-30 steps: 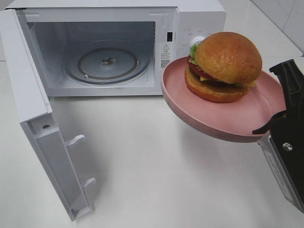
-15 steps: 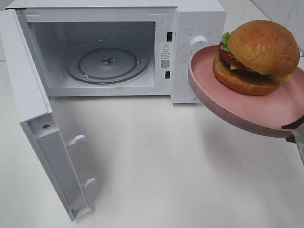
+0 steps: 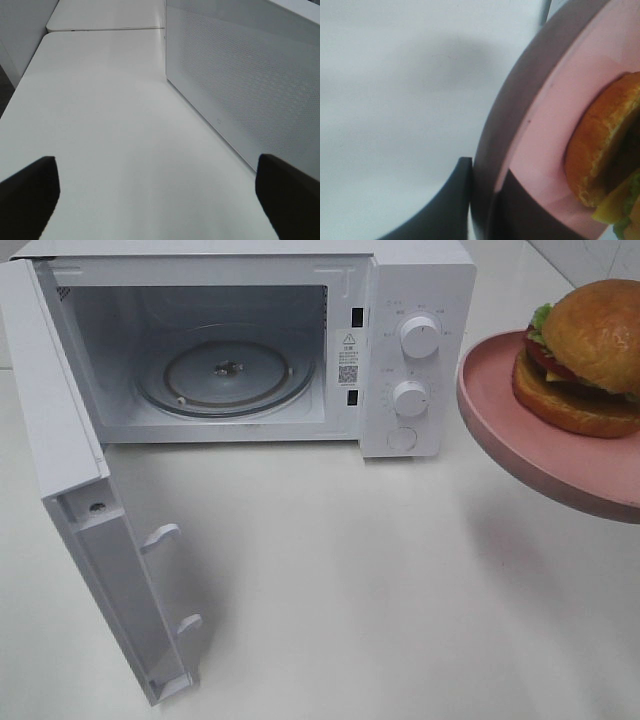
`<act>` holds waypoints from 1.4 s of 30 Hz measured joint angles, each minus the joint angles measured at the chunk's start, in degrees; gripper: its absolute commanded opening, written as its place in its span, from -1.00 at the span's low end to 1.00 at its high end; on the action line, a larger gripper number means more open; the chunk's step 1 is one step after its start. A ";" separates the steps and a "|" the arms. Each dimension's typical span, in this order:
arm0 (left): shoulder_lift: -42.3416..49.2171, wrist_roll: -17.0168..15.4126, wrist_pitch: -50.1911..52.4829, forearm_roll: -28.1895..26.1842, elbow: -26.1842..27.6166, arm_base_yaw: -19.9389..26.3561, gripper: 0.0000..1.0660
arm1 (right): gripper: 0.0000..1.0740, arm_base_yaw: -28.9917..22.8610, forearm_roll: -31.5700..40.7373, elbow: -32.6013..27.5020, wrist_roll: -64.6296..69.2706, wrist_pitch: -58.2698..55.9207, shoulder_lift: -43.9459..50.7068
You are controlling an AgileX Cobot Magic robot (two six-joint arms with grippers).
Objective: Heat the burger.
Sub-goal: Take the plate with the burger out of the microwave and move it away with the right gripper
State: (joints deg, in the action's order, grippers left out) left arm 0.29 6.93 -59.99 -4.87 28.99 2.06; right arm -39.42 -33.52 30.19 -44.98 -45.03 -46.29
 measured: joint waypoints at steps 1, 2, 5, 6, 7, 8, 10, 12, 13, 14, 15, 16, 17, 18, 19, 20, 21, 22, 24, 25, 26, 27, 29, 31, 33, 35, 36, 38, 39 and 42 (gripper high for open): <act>0.00 0.00 0.00 0.00 0.00 0.00 0.87 | -1.00 0.00 0.00 0.00 0.00 0.00 0.00; 0.00 0.00 0.00 0.00 0.00 0.00 0.87 | -1.00 0.00 0.00 0.00 0.86 -1.20 0.00; 0.00 0.00 0.00 0.00 0.00 0.00 0.87 | -1.00 0.00 0.00 0.00 2.01 -3.50 0.00; 0.00 0.00 0.00 0.00 0.00 0.00 0.87 | -1.00 0.00 0.00 0.00 2.01 -3.50 0.00; 0.00 0.00 0.00 0.00 0.00 0.00 0.87 | -1.00 0.00 0.00 0.00 3.21 -5.27 0.00; 0.00 0.00 0.00 0.00 0.00 0.00 0.87 | -1.00 0.00 0.00 0.00 3.21 -5.27 0.00; 0.00 0.00 0.00 0.00 0.00 0.00 0.87 | -1.00 0.00 -0.06 0.00 5.61 -7.33 0.00; 0.00 0.00 0.00 0.00 0.00 0.00 0.87 | -1.00 0.00 -0.52 0.00 7.96 -9.00 0.00; 0.00 0.00 0.00 0.00 0.00 0.00 0.87 | -1.00 0.00 -0.86 0.00 9.05 -9.68 0.00; 0.00 0.00 0.00 0.00 0.00 0.00 0.87 | -1.00 0.00 -0.86 0.00 9.05 -9.68 0.00; 0.00 0.00 0.00 0.00 0.00 0.00 0.87 | -1.00 0.00 -2.18 0.00 11.63 -11.40 0.00; 0.00 0.00 0.00 0.00 0.00 0.00 0.87 | -1.00 0.00 -3.04 0.00 13.12 -12.26 0.00; 0.00 0.00 0.00 0.00 0.00 0.00 0.87 | -1.00 0.00 -3.04 0.00 13.12 -12.26 0.00; 0.00 0.00 0.00 0.00 0.00 0.00 0.87 | -1.00 0.00 -4.53 0.00 16.39 -13.75 0.00; 0.00 0.00 0.00 0.00 0.00 0.00 0.87 | -1.00 0.00 -4.53 0.00 16.39 -13.75 0.00; 0.00 0.00 0.00 0.00 0.00 0.00 0.87 | -1.00 0.00 -5.21 0.00 17.93 -14.44 0.00; 0.00 0.00 0.00 0.00 0.00 0.00 0.87 | -1.00 0.00 -6.30 0.00 20.17 -15.58 0.00; 0.00 0.00 0.00 0.00 0.00 0.00 0.87 | -1.00 0.00 -6.30 0.00 20.17 -15.58 0.00; 0.00 0.00 0.00 0.00 0.00 0.00 0.87 | -1.00 0.00 -6.99 0.00 22.98 -16.90 -0.23; 0.00 0.00 0.00 0.00 0.00 0.00 0.87 | -1.00 0.00 -6.99 0.00 22.98 -16.90 -0.23; 0.00 0.00 0.00 0.00 0.00 0.00 0.87 | -1.00 0.00 -7.28 0.00 24.98 -17.93 -1.09; 0.00 0.00 0.00 0.00 0.00 0.00 0.87 | -1.00 0.00 -7.39 0.00 26.07 -18.56 -1.89; 0.00 0.00 0.00 0.00 0.00 0.00 0.87 | -1.00 0.00 -7.45 0.00 28.48 -19.37 -3.72; 0.00 0.00 0.00 0.00 0.00 0.00 0.87 | -1.00 0.00 -7.45 0.00 31.00 -19.65 -5.27; 0.00 0.00 0.00 0.00 0.00 0.00 0.87 | -1.00 0.00 -7.45 0.11 32.49 -19.65 -6.07; 0.00 0.00 0.00 0.00 0.00 0.00 0.87 | -1.00 0.00 -7.85 1.95 38.90 -19.71 -9.11; 0.00 0.00 0.00 0.00 0.00 0.00 0.87 | -1.00 0.00 -7.85 1.95 38.90 -19.71 -9.11; 0.00 0.00 0.00 0.00 0.00 0.00 0.87 | -1.00 0.00 -8.31 2.69 40.68 -19.94 -10.03; 0.00 0.00 0.00 0.00 0.00 0.00 0.87 | -1.00 0.00 -9.17 3.95 43.95 -20.68 -11.97; 0.00 0.00 0.00 0.00 0.00 0.00 0.87 | -1.00 0.00 -10.20 5.79 48.24 -22.06 -15.41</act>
State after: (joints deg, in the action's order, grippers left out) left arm 0.29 6.93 -59.99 -4.87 28.99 2.06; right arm -39.42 -43.72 35.98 3.27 -67.09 -61.71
